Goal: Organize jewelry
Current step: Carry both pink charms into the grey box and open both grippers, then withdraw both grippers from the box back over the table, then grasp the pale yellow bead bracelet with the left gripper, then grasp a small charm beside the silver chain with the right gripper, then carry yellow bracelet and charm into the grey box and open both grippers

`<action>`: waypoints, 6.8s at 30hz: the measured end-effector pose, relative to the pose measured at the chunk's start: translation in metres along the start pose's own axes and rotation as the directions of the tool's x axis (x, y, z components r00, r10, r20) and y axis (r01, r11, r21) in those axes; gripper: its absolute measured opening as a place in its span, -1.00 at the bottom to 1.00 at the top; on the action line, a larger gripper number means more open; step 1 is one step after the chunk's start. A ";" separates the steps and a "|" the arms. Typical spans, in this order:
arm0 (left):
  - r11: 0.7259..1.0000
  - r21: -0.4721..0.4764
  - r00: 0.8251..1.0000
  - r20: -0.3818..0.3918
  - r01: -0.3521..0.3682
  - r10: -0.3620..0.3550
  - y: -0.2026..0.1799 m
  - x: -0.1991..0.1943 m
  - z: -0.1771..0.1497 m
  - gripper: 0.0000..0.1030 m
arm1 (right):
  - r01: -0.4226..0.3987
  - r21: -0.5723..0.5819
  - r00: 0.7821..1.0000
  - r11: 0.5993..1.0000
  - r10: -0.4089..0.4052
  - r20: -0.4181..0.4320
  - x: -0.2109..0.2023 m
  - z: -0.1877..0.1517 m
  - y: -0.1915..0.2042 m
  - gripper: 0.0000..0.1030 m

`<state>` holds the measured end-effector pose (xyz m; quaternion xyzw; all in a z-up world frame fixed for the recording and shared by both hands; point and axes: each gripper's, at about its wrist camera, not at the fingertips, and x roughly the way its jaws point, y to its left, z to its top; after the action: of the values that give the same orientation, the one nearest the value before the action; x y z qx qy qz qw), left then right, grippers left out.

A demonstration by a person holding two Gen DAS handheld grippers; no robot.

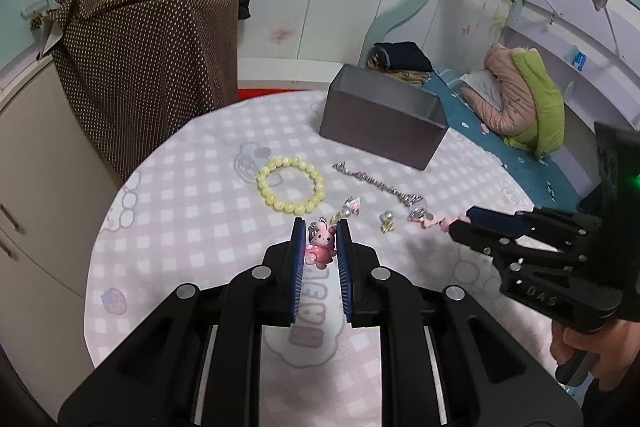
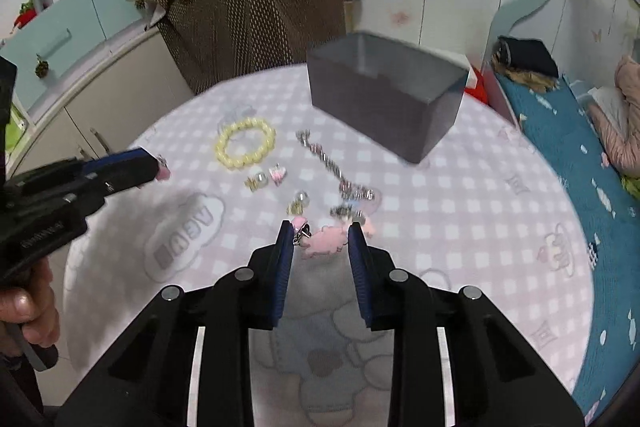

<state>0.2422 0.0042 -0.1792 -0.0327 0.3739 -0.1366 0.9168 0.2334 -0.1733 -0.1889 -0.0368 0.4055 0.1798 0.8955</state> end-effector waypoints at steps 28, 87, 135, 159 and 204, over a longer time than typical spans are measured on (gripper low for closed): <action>0.982 0.101 0.985 0.056 0.160 -0.166 -0.061 0.070 0.185 -0.69 | 0.056 0.025 0.989 0.998 -0.059 0.138 -0.013 0.141 -0.068 -0.49; 0.990 -0.021 0.936 0.323 -0.141 0.140 -0.034 -0.081 0.112 0.88 | 0.114 0.177 0.922 0.978 -0.170 0.347 -0.103 0.093 -0.046 0.85; 0.955 -0.040 0.955 0.010 -0.295 0.295 0.023 0.048 0.027 0.89 | 0.161 0.204 0.956 0.966 -0.203 0.211 -0.076 0.014 -0.039 0.85; 0.982 -0.019 0.978 -0.104 -0.185 0.182 0.037 0.092 0.019 -0.82 | 0.167 0.121 0.986 0.978 -0.167 -0.010 0.002 -0.003 -0.044 0.85; 0.994 0.029 0.992 0.070 -0.109 0.107 0.000 -0.006 0.039 -0.82 | -0.029 0.037 0.998 0.999 0.027 0.053 -0.002 0.018 -0.035 -0.73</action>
<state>0.2651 0.0044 -0.1475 -0.0019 0.3414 -0.0916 0.9355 0.2575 -0.2029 -0.1788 -0.0096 0.3858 0.1856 0.9036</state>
